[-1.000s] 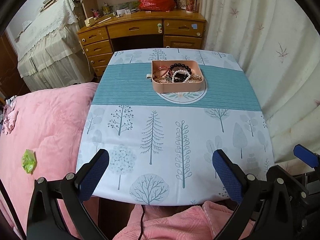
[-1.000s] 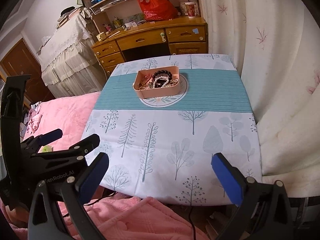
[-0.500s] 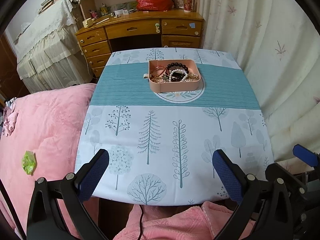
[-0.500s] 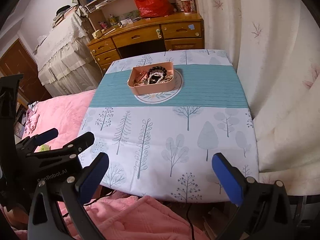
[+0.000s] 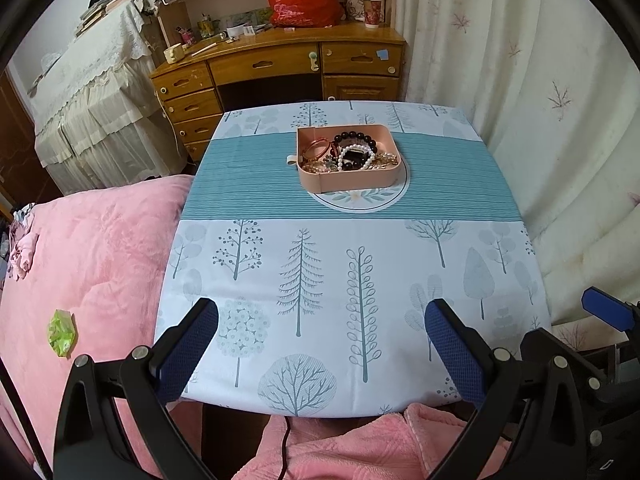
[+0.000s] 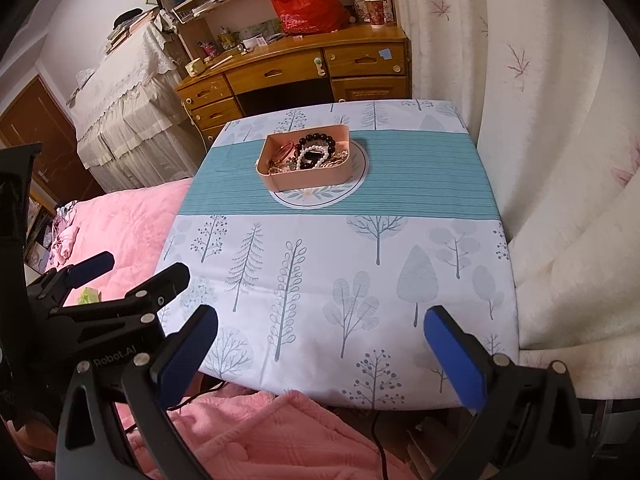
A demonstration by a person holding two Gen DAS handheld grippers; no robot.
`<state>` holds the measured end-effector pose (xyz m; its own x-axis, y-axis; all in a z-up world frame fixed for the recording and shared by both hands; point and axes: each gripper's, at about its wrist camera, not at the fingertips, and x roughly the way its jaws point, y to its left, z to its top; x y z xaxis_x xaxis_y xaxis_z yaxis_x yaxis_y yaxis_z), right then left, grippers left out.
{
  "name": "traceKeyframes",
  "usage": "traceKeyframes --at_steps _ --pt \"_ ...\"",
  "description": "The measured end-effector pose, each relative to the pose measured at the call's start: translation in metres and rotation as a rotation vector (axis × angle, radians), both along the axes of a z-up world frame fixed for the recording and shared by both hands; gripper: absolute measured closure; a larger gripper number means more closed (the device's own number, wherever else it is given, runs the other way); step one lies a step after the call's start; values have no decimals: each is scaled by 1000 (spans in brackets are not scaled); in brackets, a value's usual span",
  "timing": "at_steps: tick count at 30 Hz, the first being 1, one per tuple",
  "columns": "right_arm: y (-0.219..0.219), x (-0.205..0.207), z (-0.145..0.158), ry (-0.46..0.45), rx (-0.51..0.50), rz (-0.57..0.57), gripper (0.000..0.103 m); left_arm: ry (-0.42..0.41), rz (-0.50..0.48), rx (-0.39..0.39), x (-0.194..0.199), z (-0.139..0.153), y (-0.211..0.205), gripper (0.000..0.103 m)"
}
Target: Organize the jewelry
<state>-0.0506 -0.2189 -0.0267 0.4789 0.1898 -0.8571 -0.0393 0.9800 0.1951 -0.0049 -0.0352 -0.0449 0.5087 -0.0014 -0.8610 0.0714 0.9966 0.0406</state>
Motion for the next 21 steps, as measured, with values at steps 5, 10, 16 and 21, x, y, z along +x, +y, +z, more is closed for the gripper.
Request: traceKeyframes --at_steps 5,10,16,21 --pt "0 0 1 4 -1 -3 0 -4 -4 1 2 1 -2 1" --pt "0 0 0 6 -1 -4 0 -5 -8 1 3 1 -5 1" --pt "-1 1 -3 13 0 -4 0 -6 -9 2 3 1 -4 1" --pt "-1 1 -3 13 -1 -4 0 -8 -5 2 3 1 -4 1"
